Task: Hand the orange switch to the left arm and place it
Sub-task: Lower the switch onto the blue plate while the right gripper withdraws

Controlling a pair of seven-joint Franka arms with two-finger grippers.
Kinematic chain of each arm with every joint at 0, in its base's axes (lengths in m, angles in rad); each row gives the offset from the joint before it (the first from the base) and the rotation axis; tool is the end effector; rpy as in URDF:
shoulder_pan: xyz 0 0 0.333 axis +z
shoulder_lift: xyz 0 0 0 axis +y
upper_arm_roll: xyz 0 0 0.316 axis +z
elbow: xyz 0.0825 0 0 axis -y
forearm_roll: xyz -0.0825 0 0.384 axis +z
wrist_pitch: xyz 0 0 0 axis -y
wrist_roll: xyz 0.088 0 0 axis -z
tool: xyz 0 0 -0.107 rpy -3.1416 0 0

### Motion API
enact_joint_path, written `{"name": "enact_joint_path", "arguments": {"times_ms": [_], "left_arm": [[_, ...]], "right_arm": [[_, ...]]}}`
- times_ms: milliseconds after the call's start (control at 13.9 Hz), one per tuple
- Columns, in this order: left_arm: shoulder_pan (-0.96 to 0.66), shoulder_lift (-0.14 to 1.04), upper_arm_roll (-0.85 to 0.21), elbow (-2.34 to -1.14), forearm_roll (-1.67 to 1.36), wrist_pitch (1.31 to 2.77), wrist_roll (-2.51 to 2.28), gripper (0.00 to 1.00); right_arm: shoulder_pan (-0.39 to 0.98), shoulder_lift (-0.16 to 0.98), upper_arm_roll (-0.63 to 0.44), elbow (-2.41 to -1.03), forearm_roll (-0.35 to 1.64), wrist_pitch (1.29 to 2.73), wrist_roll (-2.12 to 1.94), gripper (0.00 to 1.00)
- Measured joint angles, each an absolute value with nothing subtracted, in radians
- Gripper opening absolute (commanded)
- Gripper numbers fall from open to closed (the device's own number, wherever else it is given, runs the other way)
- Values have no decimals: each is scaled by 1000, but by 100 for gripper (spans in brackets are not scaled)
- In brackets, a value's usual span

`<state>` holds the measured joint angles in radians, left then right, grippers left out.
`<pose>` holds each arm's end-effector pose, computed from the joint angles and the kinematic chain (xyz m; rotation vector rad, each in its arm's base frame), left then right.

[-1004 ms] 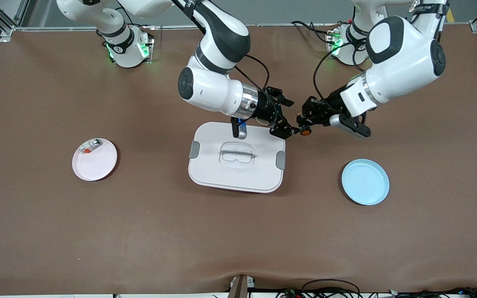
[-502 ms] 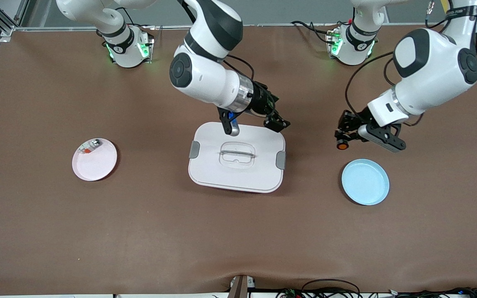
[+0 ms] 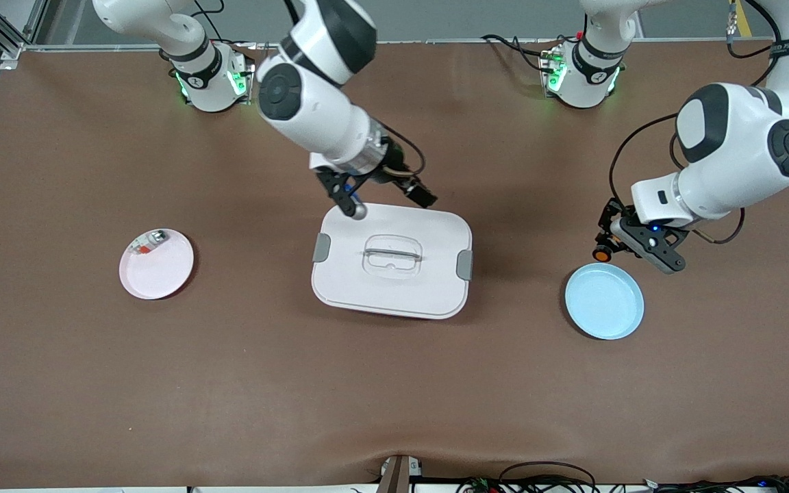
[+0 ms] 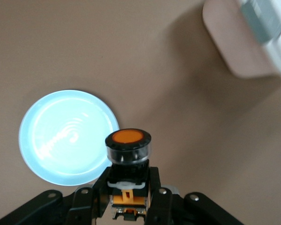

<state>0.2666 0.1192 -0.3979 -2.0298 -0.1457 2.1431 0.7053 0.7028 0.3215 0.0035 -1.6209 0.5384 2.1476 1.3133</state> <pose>0.5681 -0.0769 0.3945 2.7696 -1.0983 0.0738 0.5006 0.4548 0.4629 -2.4433 1.1195 0.4124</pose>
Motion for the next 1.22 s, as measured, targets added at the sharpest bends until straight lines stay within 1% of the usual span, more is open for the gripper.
{"name": "enact_joint_path", "arguments": {"times_ms": [143,287,502,789,1219], "left_arm": [[272,161,-398,-2004,-59,2144,776,0],[281,206,-398,-1983,-1,2153,854,0],[297,268,-398,-1973,99,2217,966,0],[328,349,-397,-1971,194,2305,1104,0],[327,442,-400,-1970,378,2427,1119,0]], "right_arm": [[630,253,0,-1691,532,2073,1156,100],[551,201,-2,-1724,505,1995,1023,100],[470,159,-3,-1733,357,1908,855,100],[403,137,-3,-1740,185,1864,641,100],[231,94,-4,-1742,73,1825,286,100]]}}
